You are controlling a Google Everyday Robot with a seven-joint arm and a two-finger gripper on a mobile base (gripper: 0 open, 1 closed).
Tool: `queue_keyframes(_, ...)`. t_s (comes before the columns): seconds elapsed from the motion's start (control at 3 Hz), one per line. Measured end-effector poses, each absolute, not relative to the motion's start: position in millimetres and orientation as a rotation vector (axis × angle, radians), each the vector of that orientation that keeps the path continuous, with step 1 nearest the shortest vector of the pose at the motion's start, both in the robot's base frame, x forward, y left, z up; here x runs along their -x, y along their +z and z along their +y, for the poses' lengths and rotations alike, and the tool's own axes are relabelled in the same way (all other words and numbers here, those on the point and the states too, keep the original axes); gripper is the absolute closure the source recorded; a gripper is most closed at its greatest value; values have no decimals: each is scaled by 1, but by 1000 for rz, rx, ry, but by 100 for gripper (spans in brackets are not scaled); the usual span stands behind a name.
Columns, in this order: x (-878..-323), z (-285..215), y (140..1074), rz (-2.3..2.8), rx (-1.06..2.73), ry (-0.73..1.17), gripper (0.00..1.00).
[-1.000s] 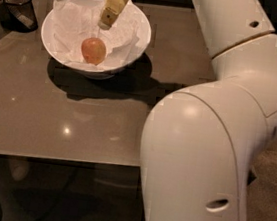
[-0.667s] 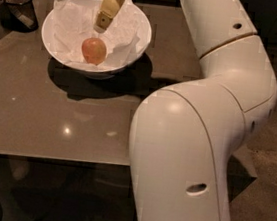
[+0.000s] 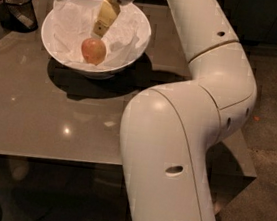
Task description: Pick apple from white bowl
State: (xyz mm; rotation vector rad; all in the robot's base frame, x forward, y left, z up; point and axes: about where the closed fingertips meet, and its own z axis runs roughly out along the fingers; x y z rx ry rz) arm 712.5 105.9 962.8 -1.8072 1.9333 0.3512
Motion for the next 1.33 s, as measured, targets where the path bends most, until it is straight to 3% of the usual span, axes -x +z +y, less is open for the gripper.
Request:
queue_keyframes(0.67,-719,112,936,1969,1803,435,35)
queue_keyframes(1.33,-724,117,914,1999,1808,482,36)
